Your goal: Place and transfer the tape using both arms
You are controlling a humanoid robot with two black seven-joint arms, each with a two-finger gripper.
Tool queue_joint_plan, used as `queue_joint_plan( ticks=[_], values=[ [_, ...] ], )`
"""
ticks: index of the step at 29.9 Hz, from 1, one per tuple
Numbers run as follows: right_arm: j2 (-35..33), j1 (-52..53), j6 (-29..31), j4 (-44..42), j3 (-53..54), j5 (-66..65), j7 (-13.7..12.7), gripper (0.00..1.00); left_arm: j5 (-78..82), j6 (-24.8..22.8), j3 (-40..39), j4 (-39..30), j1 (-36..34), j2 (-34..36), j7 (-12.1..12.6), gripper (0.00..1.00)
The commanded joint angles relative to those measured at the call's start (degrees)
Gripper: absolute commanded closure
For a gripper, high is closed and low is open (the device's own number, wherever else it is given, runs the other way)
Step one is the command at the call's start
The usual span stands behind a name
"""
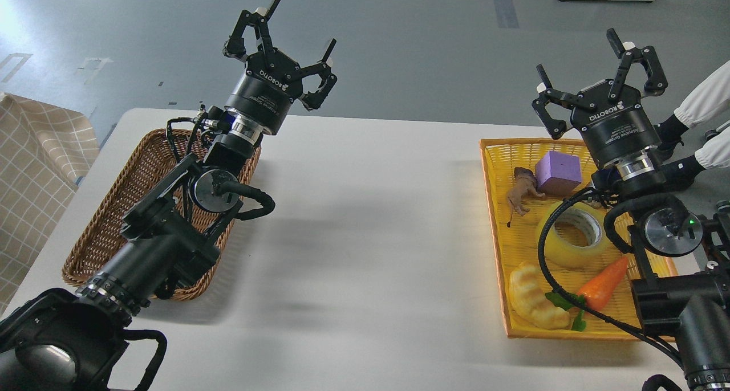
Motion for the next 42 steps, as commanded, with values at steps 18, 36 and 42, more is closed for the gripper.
queue_joint_plan(
  ticks=[18, 36, 42],
  values=[
    [0.00, 0.09, 0.00, 0.00, -0.09, 0.00, 0.00, 0.00, 0.00, 0.00, 0.03, 0.00, -0.09, 0.00, -0.01, 0.02],
    [0.00, 0.18, 0.00, 0.00, -0.09, 0.00, 0.00, 0.00, -0.09, 0.00, -0.06, -0.08, -0.09, 0.00, -0.01, 0.02],
    [0.00, 0.09, 0.00, 0.00, -0.09, 0.00, -0.09, 0.00, -0.09, 0.00, -0.15, -0.08, -0.09, 0.00, -0.01, 0.02]
  ],
)
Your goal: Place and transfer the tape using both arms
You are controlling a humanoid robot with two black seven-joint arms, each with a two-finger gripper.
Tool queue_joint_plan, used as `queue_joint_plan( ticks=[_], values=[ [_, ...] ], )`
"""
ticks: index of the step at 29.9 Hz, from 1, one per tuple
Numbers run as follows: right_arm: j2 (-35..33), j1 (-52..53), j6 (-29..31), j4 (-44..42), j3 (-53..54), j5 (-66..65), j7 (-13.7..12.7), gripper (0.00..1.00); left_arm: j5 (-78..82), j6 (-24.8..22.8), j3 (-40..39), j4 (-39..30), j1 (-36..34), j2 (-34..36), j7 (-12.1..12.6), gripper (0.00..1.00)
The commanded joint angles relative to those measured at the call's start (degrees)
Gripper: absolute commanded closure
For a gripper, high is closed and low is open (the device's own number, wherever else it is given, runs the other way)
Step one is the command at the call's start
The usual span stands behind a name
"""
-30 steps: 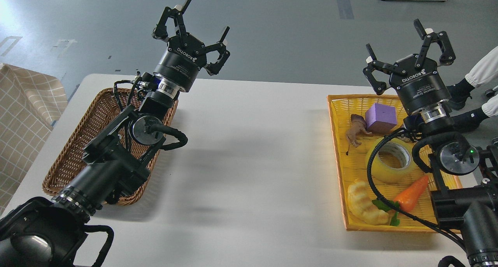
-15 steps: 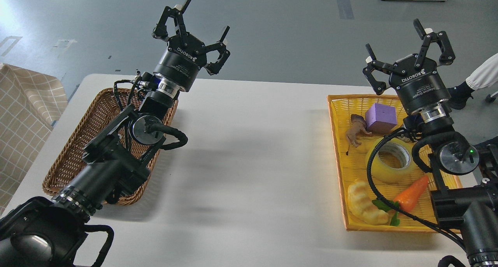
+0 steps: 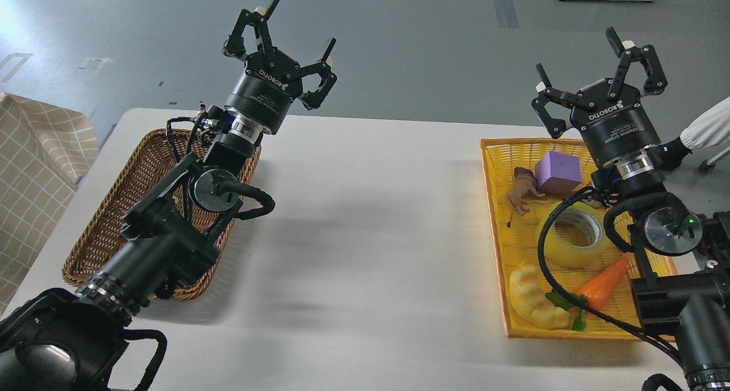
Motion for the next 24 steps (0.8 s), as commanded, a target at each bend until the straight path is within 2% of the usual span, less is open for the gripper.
queue_joint_plan(
  ticks=[1, 24],
  values=[
    [0.00, 0.03, 0.00, -0.01, 0.00, 0.00, -0.07, 0.00, 0.00, 0.00, -0.03, -0.01, -0.05, 0.00, 0.00, 0.02],
    [0.09, -0.05, 0.00, 0.34, 0.18, 0.00, 0.37, 0.00, -0.88, 0.00, -0.03, -0.10, -0.05, 0.00, 0.00, 0.02]
  ],
)
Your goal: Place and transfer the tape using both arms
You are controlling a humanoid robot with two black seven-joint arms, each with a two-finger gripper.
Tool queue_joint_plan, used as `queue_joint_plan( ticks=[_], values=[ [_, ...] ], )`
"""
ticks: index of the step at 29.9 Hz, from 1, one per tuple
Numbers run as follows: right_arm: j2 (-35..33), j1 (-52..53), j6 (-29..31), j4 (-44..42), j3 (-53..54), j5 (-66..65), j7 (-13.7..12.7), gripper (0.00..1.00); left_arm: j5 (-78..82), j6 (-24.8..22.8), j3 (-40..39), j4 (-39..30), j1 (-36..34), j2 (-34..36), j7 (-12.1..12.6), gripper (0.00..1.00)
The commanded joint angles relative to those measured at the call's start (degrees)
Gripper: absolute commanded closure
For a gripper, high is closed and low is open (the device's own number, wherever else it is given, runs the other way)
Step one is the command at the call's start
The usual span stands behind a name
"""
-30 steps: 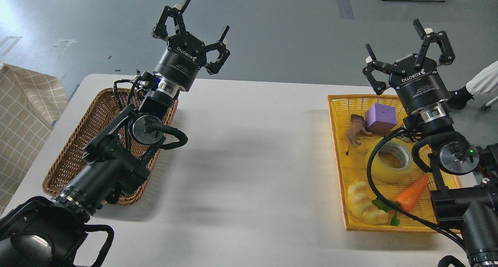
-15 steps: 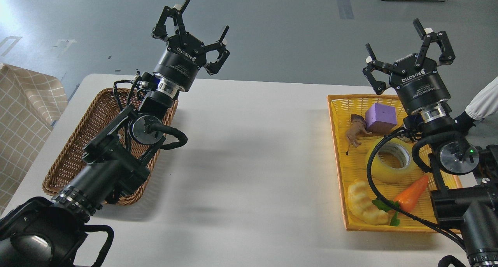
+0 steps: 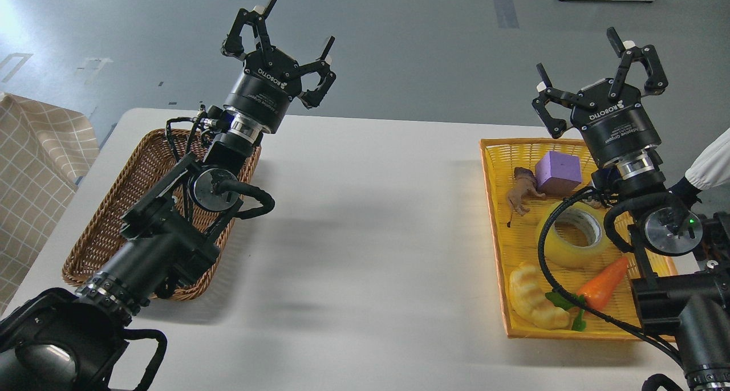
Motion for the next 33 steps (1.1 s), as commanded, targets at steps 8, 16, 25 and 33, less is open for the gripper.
queue_joint_plan(
  ticks=[8, 16, 25, 33],
  values=[
    [0.17, 0.07, 0.00, 0.10, 0.40, 0.00, 0.30, 0.00, 0.17, 0.00, 0.00, -0.06, 0.00, 0.00, 0.09, 0.02],
    [0.00, -0.10, 0.00, 0.54, 0.14, -0.09, 0.39, 0.00, 0.17, 0.00, 0.09, -0.06, 0.00, 0.00, 0.09, 0.02],
    [-2.55, 0.69, 0.00, 1.77, 0.14, -9.57, 0.48, 0.00, 0.17, 0.00, 0.00, -0.06, 0.00, 0.00, 0.00, 0.02],
    [-5.71, -0.02, 0.00, 7.65, -0.13, -25.91, 0.56, 0.00, 0.17, 0.00, 0.09, -0.24, -0.09, 0.00, 0.09, 0.02]
  ],
)
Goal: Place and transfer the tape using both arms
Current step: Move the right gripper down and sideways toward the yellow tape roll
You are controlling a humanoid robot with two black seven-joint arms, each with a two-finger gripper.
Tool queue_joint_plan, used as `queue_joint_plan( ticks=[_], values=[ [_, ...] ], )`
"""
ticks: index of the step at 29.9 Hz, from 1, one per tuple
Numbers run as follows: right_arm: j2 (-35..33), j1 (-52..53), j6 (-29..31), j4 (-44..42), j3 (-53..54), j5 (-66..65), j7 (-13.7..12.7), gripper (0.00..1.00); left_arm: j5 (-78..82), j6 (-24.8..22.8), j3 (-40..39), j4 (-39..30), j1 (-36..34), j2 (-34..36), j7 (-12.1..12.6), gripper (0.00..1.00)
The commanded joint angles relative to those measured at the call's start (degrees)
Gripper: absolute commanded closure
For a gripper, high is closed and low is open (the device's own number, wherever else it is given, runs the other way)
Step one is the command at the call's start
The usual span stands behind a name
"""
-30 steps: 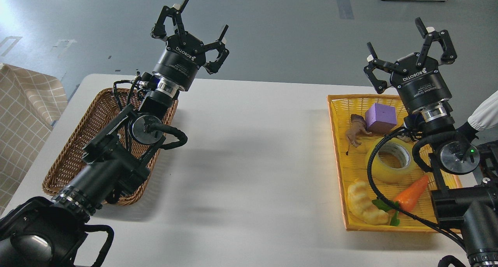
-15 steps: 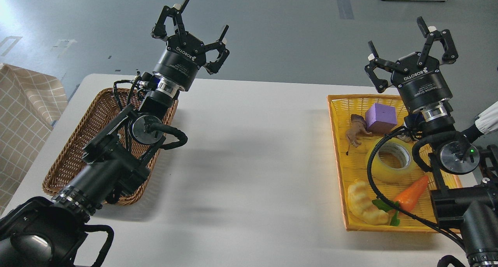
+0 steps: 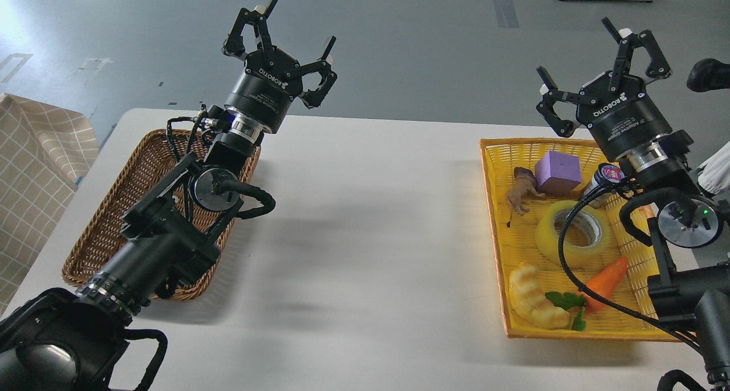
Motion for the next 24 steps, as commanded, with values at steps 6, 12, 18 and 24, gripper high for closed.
queue_joint_plan(
  ticks=[6, 12, 18, 24],
  values=[
    [-3.95, -1.77, 0.00, 7.57, -0.37, -22.45, -0.03, 0.00, -0.01, 0.00, 0.00, -0.01, 0.00, 0.08, 0.00, 0.02],
    [-4.91, -3.97, 0.00, 8.98, -1.16, -39.24, -0.03, 0.00, -0.01, 0.00, 0.00, -0.09, 0.00, 0.00, 0.00, 0.02],
    [-8.41, -5.46, 0.00, 12.13, -2.56, -51.37, -1.08, 0.00, -0.01, 0.00, 0.09, -0.18, -0.18, 0.08, 0.00, 0.02],
    [-19.75, -6.25, 0.00, 18.73, -10.03, -53.23, -4.68, 0.00, -0.01, 0.00, 0.09, -0.27, -0.18, 0.17, 0.00, 0.02]
  ],
)
